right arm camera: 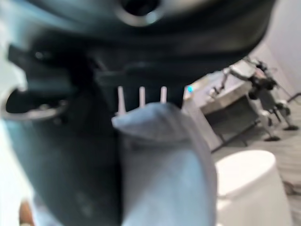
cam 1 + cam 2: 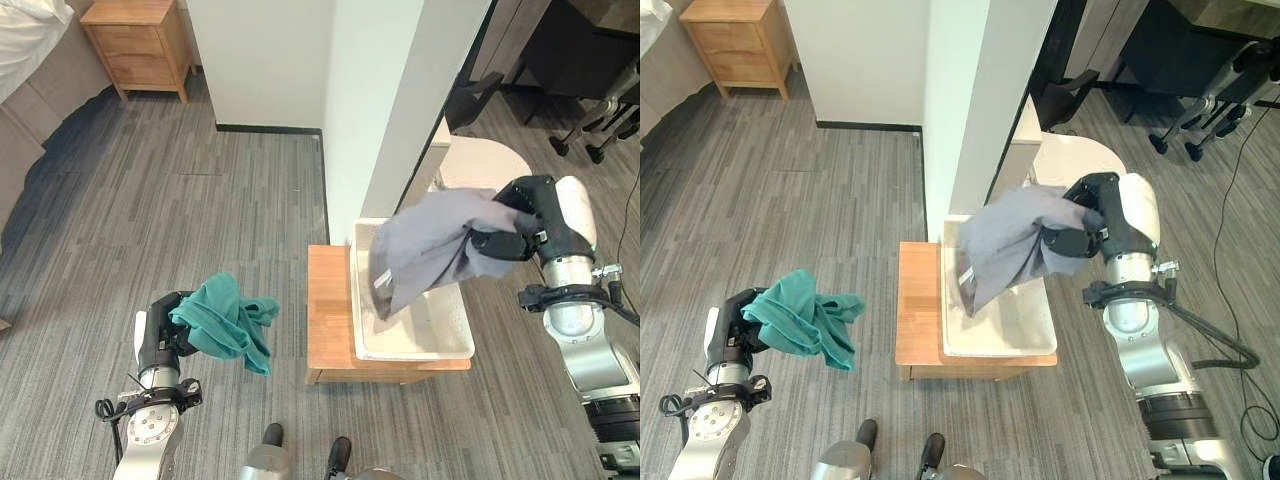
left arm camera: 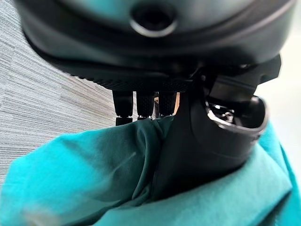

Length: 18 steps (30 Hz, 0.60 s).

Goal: Pick up bed clothes into laundry basket.

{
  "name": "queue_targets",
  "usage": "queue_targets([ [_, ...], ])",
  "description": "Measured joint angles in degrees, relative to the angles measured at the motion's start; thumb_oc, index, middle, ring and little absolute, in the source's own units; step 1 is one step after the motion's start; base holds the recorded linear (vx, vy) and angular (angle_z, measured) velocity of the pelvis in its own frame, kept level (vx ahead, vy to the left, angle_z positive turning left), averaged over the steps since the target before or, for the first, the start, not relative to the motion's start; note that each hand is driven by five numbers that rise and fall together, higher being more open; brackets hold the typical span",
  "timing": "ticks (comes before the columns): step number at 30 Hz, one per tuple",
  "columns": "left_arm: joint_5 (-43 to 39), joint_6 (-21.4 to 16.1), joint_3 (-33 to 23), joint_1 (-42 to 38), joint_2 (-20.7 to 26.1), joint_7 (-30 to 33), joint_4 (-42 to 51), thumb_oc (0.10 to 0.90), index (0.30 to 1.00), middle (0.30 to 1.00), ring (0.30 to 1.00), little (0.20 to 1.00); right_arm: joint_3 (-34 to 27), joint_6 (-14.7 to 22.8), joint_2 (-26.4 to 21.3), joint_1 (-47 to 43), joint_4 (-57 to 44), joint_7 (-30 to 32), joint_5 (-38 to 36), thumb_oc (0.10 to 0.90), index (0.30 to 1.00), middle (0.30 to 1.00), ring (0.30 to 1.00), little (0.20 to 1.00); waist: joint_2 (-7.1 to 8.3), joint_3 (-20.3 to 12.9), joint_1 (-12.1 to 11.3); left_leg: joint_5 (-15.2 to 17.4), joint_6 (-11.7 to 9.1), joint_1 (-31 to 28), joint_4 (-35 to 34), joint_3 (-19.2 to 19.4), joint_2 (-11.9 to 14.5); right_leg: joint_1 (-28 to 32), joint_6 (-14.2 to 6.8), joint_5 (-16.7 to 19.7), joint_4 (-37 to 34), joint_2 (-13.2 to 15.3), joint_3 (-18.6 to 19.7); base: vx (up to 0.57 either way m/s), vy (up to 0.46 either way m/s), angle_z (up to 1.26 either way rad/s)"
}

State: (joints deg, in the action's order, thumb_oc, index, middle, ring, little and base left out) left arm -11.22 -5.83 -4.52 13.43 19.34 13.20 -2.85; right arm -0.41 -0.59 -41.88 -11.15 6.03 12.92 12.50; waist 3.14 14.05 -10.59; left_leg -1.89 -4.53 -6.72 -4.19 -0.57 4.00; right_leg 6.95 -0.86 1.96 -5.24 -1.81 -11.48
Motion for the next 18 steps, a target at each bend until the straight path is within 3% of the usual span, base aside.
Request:
queue_targets([
  [9, 0.06, 0.04, 0.3, 0.0, 0.01, -0.45, -1.97, 0.4, 0.3, 0.3, 0.3, 0.3, 3.92, -2.17, 6.03, 0.96, 11.51, -0.28, -0.65, 0.4, 0.3, 0.3, 0.3, 0.3, -1.99, -0.95, -0.15, -0.04, 0.05, 1.17, 0.28, 0.06, -0.02, -1.01, -0.07, -0.03, 0.0, 0.05, -0.2, 0.0, 0.0, 0.0],
  [16, -0.03, 0.11, 4.52, -0.72, 0.2, -1.66, -5.78, 0.4, 0.3, 0.3, 0.3, 0.3, 13.67, -2.46, 10.47, -6.43, 24.17, -0.36, -2.56, 0.416, 0.324, 0.324, 0.324, 0.324, -3.66, -0.64, -2.66, -0.24, 0.32, 5.56, 1.88, -0.15, -0.08, -4.22, 0.51, 0.63, -0.03, 0.11, -1.22, -0.03, 0.003, 0.07],
  [17, -0.06, 0.1, 5.06, -0.73, 0.17, -1.66, -5.87, 0.4, 0.3, 0.3, 0.3, 0.3, 13.67, -2.38, 11.24, -7.23, 25.4, -0.24, -2.57, 0.8, 0.9, 0.9, 0.9, 0.9, -3.96, -0.6, -3.28, -0.33, 0.42, 6.14, 1.93, -0.32, -0.13, -4.69, 0.35, 0.82, -0.01, 0.15, -1.45, -0.06, 0.006, 0.07],
  [18, -0.07, 0.1, 5.15, -0.81, 0.17, -1.65, -5.96, 0.4, 0.3, 0.3, 0.3, 0.3, 13.77, -2.38, 11.6, -8.03, 26.19, -0.24, -2.56, 0.8, 0.9, 0.9, 0.9, 0.9, -4.11, -0.51, -3.98, -0.4, 0.52, 6.45, 1.93, -0.51, -0.15, -4.91, 0.32, 0.84, -0.01, 0.17, -1.62, -0.05, 0.002, 0.1],
])
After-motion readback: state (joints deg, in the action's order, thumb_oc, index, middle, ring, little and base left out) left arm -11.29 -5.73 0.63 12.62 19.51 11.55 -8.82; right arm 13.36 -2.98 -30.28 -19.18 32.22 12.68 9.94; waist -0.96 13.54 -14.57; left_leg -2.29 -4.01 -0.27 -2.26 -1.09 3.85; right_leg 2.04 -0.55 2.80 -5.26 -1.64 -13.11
